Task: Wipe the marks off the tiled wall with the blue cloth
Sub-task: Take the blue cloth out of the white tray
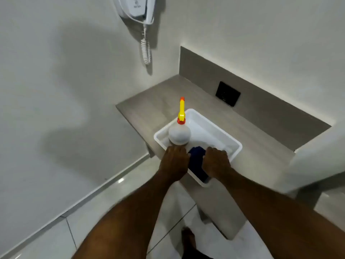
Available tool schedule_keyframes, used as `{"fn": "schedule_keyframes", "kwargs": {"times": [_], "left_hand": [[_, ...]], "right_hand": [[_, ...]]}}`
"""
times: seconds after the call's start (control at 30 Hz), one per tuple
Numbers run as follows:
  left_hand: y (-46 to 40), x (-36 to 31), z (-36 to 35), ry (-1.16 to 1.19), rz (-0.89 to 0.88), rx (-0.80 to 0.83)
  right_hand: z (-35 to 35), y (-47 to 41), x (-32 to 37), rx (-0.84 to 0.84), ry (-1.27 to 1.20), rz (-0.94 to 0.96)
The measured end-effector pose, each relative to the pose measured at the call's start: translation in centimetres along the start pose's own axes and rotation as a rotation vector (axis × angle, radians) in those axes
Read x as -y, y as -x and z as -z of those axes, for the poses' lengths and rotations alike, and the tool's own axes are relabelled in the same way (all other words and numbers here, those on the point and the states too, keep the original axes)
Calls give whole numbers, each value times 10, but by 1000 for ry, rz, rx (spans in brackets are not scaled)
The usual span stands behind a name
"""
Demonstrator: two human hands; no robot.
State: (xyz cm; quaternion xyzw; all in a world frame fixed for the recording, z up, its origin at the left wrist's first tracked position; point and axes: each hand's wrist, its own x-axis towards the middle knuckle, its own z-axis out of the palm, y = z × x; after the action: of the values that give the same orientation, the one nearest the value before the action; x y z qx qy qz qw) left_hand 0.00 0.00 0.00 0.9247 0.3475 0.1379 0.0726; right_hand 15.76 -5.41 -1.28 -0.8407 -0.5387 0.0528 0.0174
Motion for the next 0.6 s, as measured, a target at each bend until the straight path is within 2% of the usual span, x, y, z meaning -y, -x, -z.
{"fn": "schedule_keyframes", "kwargs": {"times": [0.13, 0.27, 0.33, 0.47, 0.6], "left_hand": [[-33, -2, -7, 99, 201, 331], [-49, -2, -20, -43, 186, 593], [-55, -2, -27, -17, 217, 654], [-66, 1, -20, 326, 296, 599], [-55, 11, 25, 509, 268, 402]], "right_hand": [[-3, -17, -7, 243, -89, -47], [-18, -26, -11, 352, -148, -130], [-24, -32, -15, 410, -209, -146], [-6, -50, -24, 524, -370, -99], [51, -45, -17, 410, -711, -214]]}}
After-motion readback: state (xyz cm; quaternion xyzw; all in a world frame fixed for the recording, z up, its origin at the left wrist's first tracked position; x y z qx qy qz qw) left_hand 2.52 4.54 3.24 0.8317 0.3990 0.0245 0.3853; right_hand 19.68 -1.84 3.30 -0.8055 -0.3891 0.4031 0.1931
